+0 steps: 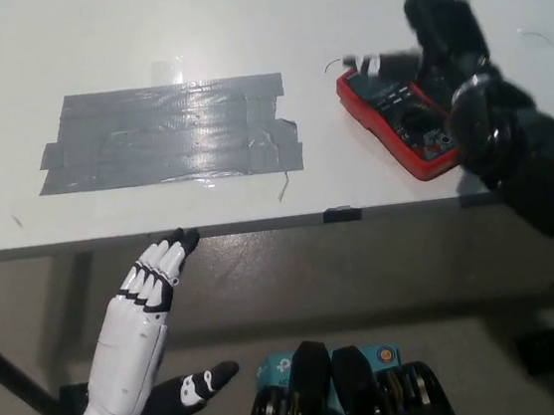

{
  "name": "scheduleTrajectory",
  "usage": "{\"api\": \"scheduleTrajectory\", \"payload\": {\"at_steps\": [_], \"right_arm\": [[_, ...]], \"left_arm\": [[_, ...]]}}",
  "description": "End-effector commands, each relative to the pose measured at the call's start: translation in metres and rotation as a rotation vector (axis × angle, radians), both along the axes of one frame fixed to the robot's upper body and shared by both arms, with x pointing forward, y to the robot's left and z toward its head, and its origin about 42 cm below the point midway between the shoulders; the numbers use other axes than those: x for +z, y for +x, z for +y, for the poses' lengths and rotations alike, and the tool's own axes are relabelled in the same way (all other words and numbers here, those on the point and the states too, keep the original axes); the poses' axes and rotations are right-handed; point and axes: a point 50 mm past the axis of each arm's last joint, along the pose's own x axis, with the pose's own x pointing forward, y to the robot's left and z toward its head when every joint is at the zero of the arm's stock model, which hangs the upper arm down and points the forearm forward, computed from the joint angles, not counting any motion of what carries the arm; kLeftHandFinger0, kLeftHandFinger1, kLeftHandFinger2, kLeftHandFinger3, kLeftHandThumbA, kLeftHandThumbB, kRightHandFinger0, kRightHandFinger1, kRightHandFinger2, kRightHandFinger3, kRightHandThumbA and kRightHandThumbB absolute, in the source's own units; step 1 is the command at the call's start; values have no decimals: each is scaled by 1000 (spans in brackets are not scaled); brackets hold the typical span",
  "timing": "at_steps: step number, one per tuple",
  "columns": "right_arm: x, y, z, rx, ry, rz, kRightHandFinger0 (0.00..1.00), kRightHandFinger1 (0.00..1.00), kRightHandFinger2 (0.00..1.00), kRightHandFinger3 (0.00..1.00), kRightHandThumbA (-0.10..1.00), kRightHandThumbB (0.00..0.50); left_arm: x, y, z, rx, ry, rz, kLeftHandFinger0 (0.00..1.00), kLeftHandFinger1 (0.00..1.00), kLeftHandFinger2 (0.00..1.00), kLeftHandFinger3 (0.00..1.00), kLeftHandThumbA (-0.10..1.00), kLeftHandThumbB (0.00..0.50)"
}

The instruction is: The robot first picks the multimeter with right hand and then unfolds the black stand on the back of it using left hand

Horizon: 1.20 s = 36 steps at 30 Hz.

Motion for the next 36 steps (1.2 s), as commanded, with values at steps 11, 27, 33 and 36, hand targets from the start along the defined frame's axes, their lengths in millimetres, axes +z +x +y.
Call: {"api": "scheduleTrajectory", "payload": {"at_steps": [11,27,33,36], "right_arm": [[148,-68,-26,125,106,-438,1000,1000,1000,1000,1000,491],[37,-247,-21,406,422,-402,1000,1000,1000,1000,1000,311],[-48,-276,-17,352,458,-195,1000,1000,1000,1000,917,261],[-89,-274,-16,370,479,-70,1000,1000,1000,1000,854,256]], "left_arm": [[43,58,-12,-12,-79,-117,1000,1000,1000,1000,1000,244],[7,75,-3,-29,-276,162,1000,1000,1000,1000,1000,439],[-38,39,-4,-19,-310,317,1000,1000,1000,1000,1000,477],[-52,24,-3,-7,-326,360,1000,1000,1000,1000,1000,474]]}}
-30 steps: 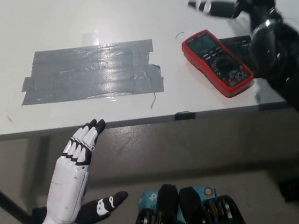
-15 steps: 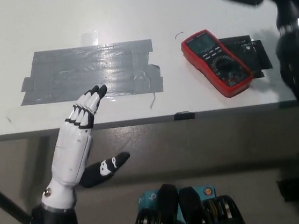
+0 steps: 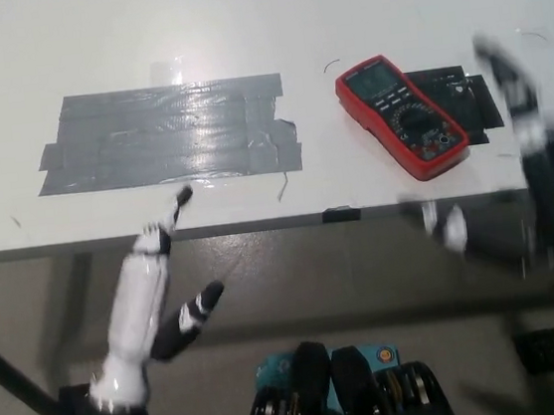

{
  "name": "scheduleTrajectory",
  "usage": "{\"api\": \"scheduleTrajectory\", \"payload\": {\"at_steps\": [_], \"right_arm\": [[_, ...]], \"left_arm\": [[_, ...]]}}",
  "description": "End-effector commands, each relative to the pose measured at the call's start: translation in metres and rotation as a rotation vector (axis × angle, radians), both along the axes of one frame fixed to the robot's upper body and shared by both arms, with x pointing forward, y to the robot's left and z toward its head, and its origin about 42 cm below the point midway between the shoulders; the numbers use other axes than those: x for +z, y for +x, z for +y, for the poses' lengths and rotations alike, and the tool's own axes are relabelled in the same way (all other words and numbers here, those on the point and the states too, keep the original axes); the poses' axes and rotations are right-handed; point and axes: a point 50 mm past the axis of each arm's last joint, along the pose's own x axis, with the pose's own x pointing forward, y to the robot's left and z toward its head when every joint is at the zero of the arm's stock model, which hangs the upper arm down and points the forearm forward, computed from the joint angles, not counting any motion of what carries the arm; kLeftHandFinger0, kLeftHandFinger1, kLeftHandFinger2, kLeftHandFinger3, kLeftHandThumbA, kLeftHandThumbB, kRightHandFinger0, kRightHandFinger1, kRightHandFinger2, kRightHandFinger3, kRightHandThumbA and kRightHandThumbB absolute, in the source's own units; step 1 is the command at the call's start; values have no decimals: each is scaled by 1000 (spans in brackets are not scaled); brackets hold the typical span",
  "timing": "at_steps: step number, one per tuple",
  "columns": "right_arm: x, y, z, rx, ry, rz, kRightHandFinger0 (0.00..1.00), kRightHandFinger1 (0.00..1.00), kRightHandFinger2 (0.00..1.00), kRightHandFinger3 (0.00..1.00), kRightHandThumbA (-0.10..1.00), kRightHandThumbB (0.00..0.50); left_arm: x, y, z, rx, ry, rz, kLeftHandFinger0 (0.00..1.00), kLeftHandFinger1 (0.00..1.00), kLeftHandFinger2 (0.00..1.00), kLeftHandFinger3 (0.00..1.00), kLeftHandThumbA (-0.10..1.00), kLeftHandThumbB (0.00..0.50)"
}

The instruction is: The robot first picks the multimeter with right hand and then unfolds the black stand on the back of it using left hand

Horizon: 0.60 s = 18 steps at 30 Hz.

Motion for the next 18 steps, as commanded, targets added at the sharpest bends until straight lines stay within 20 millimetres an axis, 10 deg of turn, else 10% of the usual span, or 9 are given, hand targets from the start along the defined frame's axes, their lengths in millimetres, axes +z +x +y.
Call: {"api": "scheduleTrajectory", "payload": {"at_steps": [1,18], "right_arm": [[-28,-11,1,97,43,34,1000,1000,1000,1000,835,244],[-109,-20,-14,50,184,306,1000,1000,1000,1000,796,258]], "left_arm": [[-20,-22,8,-14,-123,118,1000,1000,1000,1000,1000,475],[-57,-56,12,-5,-104,284,1000,1000,1000,1000,1000,500]]}}
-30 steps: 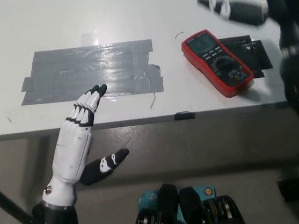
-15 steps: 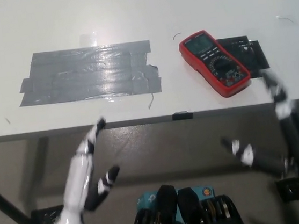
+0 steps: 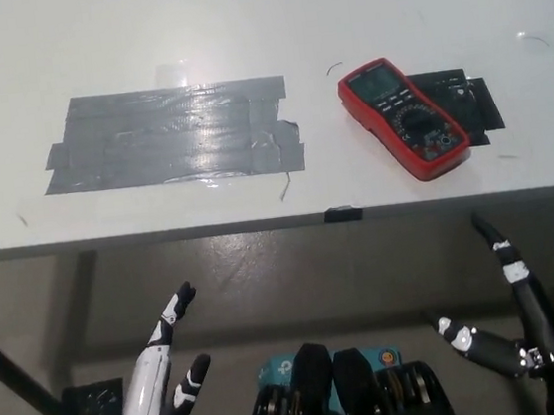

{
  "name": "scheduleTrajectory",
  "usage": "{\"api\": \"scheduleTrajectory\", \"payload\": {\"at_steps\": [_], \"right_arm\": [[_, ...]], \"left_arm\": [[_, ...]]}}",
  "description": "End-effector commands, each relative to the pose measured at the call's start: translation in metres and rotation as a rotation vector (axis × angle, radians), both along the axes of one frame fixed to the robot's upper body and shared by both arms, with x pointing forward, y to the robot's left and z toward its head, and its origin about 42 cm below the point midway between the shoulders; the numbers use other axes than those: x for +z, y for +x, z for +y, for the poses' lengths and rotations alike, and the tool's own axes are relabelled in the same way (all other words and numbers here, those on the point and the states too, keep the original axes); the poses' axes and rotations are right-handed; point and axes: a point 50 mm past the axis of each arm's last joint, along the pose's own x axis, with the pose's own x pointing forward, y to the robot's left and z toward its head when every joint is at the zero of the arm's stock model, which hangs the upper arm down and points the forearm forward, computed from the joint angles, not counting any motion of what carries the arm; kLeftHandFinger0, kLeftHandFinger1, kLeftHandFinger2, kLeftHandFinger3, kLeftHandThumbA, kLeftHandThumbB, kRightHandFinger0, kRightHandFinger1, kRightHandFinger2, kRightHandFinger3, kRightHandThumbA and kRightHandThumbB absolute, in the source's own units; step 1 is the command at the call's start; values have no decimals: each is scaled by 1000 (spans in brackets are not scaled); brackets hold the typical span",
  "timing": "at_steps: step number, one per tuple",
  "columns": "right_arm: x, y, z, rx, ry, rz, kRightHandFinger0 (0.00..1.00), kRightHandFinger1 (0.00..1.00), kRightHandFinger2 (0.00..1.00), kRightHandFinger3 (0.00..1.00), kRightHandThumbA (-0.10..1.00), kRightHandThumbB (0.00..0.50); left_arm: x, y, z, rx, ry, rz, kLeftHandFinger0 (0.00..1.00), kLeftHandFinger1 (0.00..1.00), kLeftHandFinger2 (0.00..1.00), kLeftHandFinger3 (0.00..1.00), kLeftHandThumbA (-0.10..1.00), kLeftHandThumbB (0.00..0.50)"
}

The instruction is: The robot first picks the multimeter with right hand and then unfolds the black stand on the back of it using left hand

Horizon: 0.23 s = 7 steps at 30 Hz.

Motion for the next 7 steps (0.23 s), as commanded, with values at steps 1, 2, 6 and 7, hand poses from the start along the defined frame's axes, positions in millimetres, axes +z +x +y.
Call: {"api": "scheduleTrajectory", "payload": {"at_steps": [1,2,6,7], "right_arm": [[0,-2,1,56,37,-45,1000,1000,1000,1000,783,249],[-4,-2,2,62,40,-42,1000,1000,1000,1000,754,243],[-7,0,4,70,31,-31,1000,1000,1000,1000,742,250],[-8,1,4,73,28,-24,1000,1000,1000,1000,747,256]], "left_arm": [[-6,-6,2,-7,-13,48,1000,1000,1000,1000,1000,500],[-8,-8,4,-4,-15,53,1000,1000,1000,1000,1000,500],[-10,-7,6,2,-22,64,1000,1000,1000,1000,1000,500],[-10,-7,7,4,-31,69,1000,1000,1000,1000,1000,499]]}}
